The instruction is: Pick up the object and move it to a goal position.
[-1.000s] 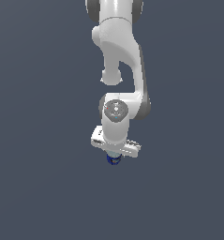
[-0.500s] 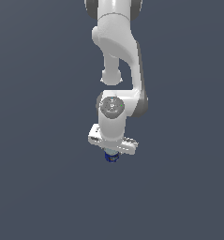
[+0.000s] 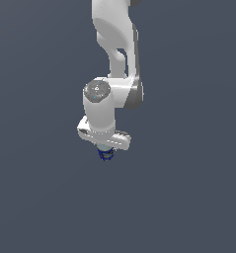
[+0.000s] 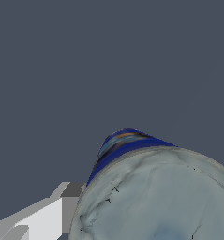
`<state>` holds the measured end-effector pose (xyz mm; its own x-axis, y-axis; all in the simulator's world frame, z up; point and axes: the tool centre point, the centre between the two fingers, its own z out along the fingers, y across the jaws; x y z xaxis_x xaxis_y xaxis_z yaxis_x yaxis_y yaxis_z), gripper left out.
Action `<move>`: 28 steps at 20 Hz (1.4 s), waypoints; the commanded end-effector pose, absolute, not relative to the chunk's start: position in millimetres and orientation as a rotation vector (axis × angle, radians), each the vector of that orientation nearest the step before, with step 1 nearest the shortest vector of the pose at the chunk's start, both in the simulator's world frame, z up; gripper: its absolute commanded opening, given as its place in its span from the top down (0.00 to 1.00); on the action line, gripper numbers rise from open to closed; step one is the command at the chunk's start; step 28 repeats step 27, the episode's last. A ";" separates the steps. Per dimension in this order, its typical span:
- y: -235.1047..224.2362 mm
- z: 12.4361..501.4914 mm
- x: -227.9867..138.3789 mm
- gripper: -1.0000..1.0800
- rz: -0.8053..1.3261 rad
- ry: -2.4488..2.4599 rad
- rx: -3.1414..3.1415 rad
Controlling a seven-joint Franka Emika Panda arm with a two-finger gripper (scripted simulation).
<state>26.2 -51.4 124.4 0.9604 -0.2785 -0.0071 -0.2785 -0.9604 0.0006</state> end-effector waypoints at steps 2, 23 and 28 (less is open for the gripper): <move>-82.1 152.0 8.7 1.00 0.002 0.444 -3.109; -225.0 270.9 -73.3 1.00 0.000 0.444 -3.109; -226.1 271.4 -72.3 1.00 0.000 0.444 -3.110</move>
